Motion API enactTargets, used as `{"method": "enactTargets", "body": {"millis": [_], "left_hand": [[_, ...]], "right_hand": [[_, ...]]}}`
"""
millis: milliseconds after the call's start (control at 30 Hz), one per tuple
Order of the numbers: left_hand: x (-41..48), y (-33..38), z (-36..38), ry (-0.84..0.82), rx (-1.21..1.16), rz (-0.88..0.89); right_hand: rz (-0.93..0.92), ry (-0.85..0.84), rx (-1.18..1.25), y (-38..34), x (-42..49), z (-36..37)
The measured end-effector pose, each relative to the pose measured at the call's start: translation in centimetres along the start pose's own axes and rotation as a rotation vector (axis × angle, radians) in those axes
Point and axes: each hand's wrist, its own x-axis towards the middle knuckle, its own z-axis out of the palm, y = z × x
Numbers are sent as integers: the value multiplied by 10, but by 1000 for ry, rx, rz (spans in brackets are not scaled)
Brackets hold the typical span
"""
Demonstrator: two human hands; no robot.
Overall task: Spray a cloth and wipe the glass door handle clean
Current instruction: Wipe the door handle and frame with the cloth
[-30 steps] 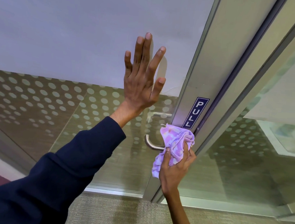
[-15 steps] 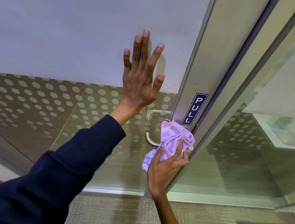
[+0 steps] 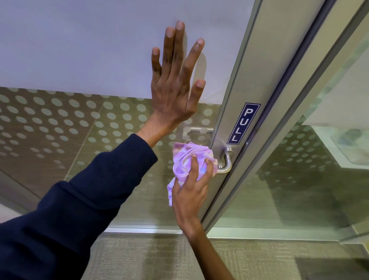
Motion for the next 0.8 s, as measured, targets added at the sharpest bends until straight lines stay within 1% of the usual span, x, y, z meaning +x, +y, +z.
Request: {"method": "enactTargets", "body": {"millis": [167,367,467,600,800], "left_hand": [[1,-1,0,14,-7,-4],[3,0,0,-1,37,2],[1,0,0,-11,54,-7],[-2,1,-3,-22,40,-22],[-2,1,-7,-54,75,-3]], "right_hand": [[-123,-141,-79,12,4,-9],[-218,-216,-123,17,8,-27],[-276,-295,-169,16,11,-39],[-297,-417,-263,10,15,-53],[-536,-551,-427,17,36,-80]]}}
